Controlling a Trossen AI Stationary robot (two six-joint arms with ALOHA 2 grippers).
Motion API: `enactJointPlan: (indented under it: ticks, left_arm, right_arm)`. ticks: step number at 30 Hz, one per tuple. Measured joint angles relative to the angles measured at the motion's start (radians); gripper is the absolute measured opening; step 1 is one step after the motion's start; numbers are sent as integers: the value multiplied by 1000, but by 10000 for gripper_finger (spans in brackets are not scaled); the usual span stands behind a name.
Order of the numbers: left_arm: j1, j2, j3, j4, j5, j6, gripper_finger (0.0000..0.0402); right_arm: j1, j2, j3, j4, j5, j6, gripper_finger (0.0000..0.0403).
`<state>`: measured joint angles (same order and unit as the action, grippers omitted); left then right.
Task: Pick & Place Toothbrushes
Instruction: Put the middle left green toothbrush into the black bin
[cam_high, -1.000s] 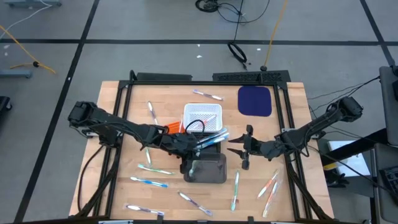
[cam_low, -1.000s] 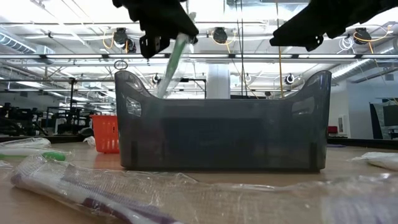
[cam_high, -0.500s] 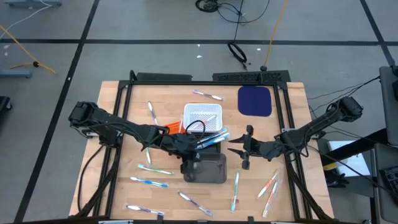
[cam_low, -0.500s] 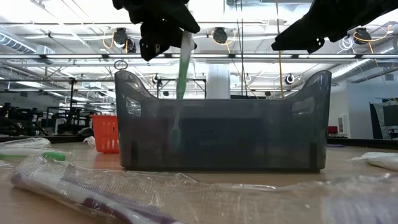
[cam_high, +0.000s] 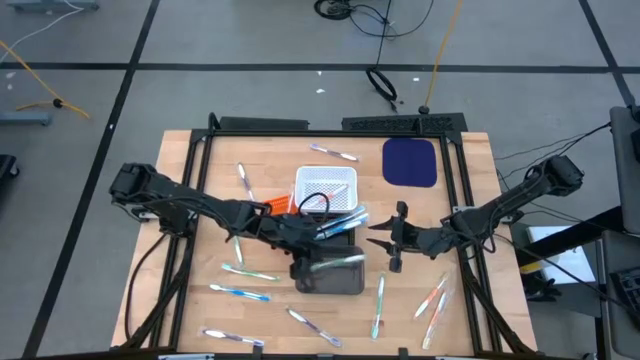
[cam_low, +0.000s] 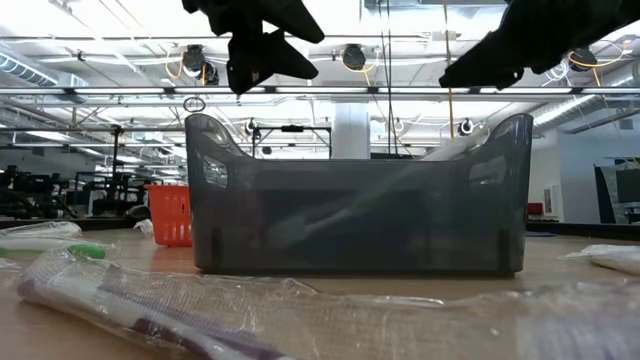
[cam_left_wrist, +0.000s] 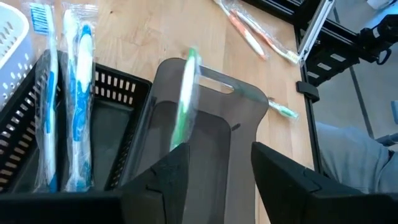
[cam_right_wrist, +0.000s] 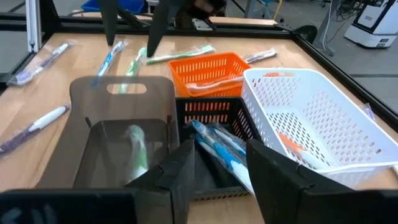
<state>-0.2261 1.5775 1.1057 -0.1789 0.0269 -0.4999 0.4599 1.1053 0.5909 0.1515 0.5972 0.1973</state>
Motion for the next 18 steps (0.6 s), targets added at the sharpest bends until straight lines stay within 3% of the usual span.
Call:
enactJointPlan:
  ticks: [3,8,18]
  left_arm:
    - [-8,-2,0,-24,8,0,164]
    - [-37,-22,2,-128,120,-10,161]
    - [-156,-30,0,-484,91,-70,161]
  right_arm:
    - [0,0,-12,2,0,0,135]
    - [0,0,-17,10,0,0,135]
    - [0,0,-17,25,0,-3,134]
